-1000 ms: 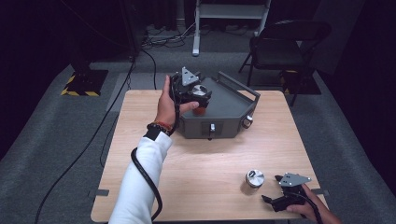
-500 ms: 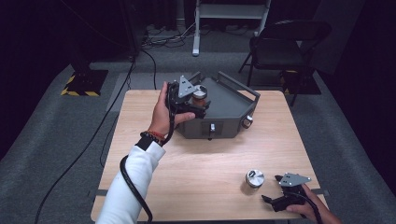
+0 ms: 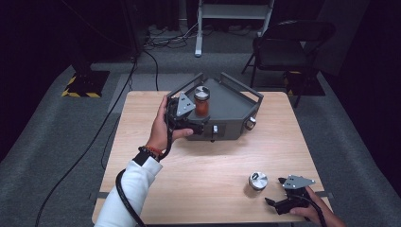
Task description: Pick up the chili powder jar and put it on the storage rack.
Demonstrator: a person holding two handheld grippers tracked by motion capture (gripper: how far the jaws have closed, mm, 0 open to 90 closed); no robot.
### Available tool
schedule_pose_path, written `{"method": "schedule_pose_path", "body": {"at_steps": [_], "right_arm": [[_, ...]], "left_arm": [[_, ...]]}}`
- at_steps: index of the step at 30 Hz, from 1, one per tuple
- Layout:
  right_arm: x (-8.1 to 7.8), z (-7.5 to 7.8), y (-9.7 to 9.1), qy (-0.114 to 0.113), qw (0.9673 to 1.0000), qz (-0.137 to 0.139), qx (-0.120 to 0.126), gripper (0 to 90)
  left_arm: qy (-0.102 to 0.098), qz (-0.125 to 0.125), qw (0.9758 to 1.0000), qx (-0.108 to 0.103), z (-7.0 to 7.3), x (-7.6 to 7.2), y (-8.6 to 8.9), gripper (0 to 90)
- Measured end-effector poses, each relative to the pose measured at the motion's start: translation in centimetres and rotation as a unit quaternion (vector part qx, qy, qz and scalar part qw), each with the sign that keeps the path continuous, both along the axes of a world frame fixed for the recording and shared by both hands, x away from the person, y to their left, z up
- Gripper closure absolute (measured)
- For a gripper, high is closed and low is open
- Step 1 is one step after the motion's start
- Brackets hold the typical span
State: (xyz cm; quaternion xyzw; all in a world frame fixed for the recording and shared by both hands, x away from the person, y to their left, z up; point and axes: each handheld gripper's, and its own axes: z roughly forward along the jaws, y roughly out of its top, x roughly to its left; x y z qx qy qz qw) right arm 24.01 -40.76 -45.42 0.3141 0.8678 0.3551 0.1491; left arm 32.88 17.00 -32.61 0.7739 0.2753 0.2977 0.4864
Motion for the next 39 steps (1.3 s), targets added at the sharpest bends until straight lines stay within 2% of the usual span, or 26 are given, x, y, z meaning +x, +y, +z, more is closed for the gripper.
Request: {"method": "schedule_pose_path", "body": {"at_steps": [9,11,18,20,26,28,34,39], "right_arm": [[0.0,0.0,0.0,0.000,1.0000,0.000,0.000,0.0],[0.0,0.0,0.0,0.000,1.0000,0.000,0.000,0.0],[0.0,0.0,0.0,0.000,1.0000,0.000,0.000,0.0],[0.0,0.0,0.0,0.000,1.0000,0.000,0.000,0.0],[0.0,0.0,0.0,0.000,1.0000,0.000,0.000,0.0],[0.0,0.0,0.0,0.000,1.0000,0.000,0.000,0.0],[0.0,0.0,0.0,0.000,1.0000,0.000,0.000,0.0],[0.0,0.0,0.0,0.000,1.0000,0.000,0.000,0.0]], "left_arm": [[0.006,-0.008,0.9997,-0.021,-2.4,-0.9,0.8,0.3],[0.001,-0.008,0.9999,-0.013,-2.8,-1.2,0.7,0.3],[0.009,-0.013,0.9993,-0.033,-4.6,-1.6,1.1,0.3],[0.014,-0.016,0.9994,-0.028,-4.9,-1.7,1.0,0.3],[0.034,-0.030,0.9982,-0.039,-6.3,-1.7,0.8,0.3],[0.034,-0.034,0.9984,-0.028,-6.6,-1.8,0.6,0.4],[0.053,-0.046,0.9973,-0.022,-8.0,-2.2,0.5,0.5],[0.060,-0.052,0.9968,0.000,-8.6,-2.6,0.3,0.5]]}}
